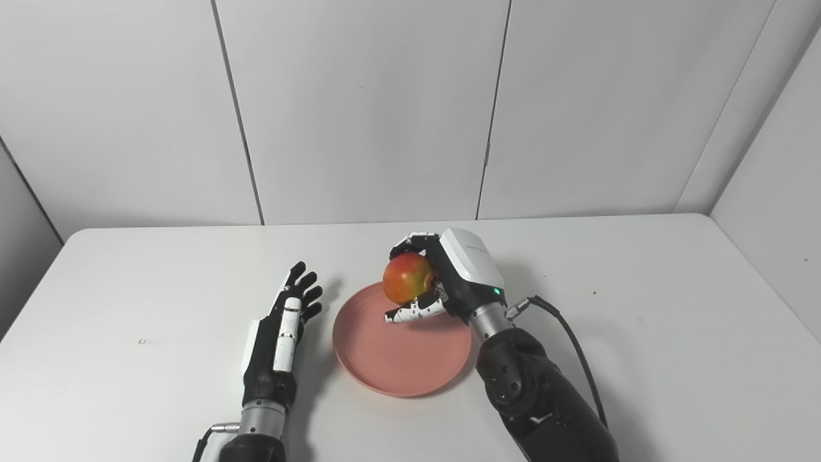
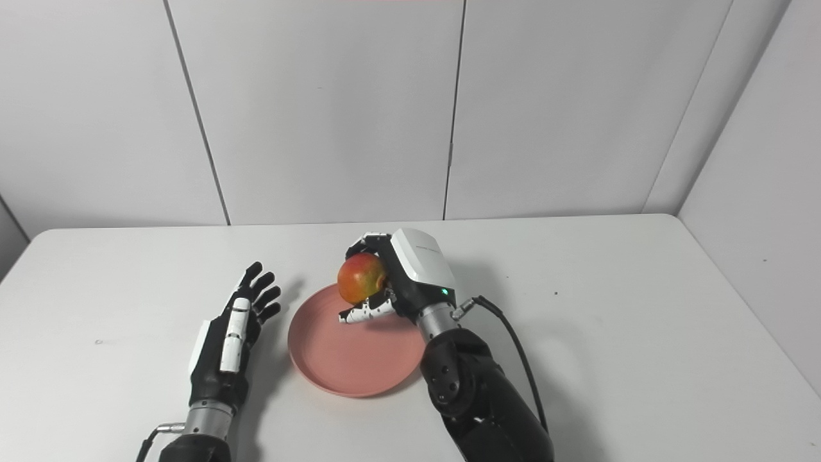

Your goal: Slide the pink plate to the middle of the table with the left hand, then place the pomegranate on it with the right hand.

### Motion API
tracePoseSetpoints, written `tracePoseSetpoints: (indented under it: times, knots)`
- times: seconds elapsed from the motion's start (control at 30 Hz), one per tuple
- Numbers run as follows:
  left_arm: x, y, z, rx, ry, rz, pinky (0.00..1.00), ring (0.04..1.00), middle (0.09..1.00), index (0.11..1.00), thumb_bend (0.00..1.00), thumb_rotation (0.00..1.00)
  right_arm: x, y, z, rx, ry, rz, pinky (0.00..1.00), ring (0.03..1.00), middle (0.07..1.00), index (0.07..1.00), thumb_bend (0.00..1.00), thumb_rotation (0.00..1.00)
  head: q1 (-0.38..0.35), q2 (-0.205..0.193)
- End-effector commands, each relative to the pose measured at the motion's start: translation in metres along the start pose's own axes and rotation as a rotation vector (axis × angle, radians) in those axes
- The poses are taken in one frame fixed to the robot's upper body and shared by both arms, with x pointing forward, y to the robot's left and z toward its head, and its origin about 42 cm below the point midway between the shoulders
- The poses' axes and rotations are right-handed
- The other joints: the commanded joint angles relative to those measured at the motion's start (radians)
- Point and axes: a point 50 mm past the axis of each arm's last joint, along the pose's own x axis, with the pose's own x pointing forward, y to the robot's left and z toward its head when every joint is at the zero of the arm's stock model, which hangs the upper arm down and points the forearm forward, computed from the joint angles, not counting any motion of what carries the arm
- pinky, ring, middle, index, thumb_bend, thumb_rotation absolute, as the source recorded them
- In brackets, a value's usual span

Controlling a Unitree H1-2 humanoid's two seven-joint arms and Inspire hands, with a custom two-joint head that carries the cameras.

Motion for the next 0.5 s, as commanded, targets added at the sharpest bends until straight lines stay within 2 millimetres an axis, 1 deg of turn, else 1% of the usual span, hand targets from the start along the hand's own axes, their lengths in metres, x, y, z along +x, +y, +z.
tracePoseSetpoints:
  times: [0.0, 0.07, 0.2, 0.3, 0.47]
  knots:
    - [0.001, -0.01, 0.006, 0.001, -0.037, -0.008, 0.86, 0.883, 0.912, 0.906, 0.45, 1.0, 0.006, -0.004, 0.015, 0.015, -0.087, -0.045, 0.34, 0.424, 0.456, 0.523, 0.52, 0.0, 0.0, 0.0]
    - [0.0, -0.013, 0.006, 0.006, -0.038, -0.003, 0.86, 0.881, 0.907, 0.901, 0.45, 1.0, 0.006, 0.005, 0.016, 0.021, -0.076, -0.026, 0.34, 0.418, 0.451, 0.527, 0.52, 0.0, 0.013, 0.002]
    - [0.0, -0.015, 0.007, -0.001, -0.035, 0.003, 0.86, 0.882, 0.904, 0.897, 0.45, 1.0, 0.007, 0.017, 0.016, 0.032, -0.06, 0.001, 0.33, 0.419, 0.447, 0.528, 0.52, 0.0, 0.013, 0.002]
    - [0.0, -0.016, 0.007, 0.0, -0.034, 0.001, 0.86, 0.883, 0.904, 0.897, 0.46, 1.0, 0.008, 0.024, 0.014, 0.031, -0.051, 0.01, 0.29, 0.375, 0.429, 0.536, 0.52, 0.0, 0.028, 0.005]
    - [0.0, -0.017, 0.008, 0.001, -0.031, 0.003, 0.86, 0.882, 0.902, 0.895, 0.45, 1.0, 0.007, 0.038, 0.009, 0.022, -0.038, 0.037, 0.27, 0.356, 0.423, 0.536, 0.52, 0.0, 0.033, 0.006]
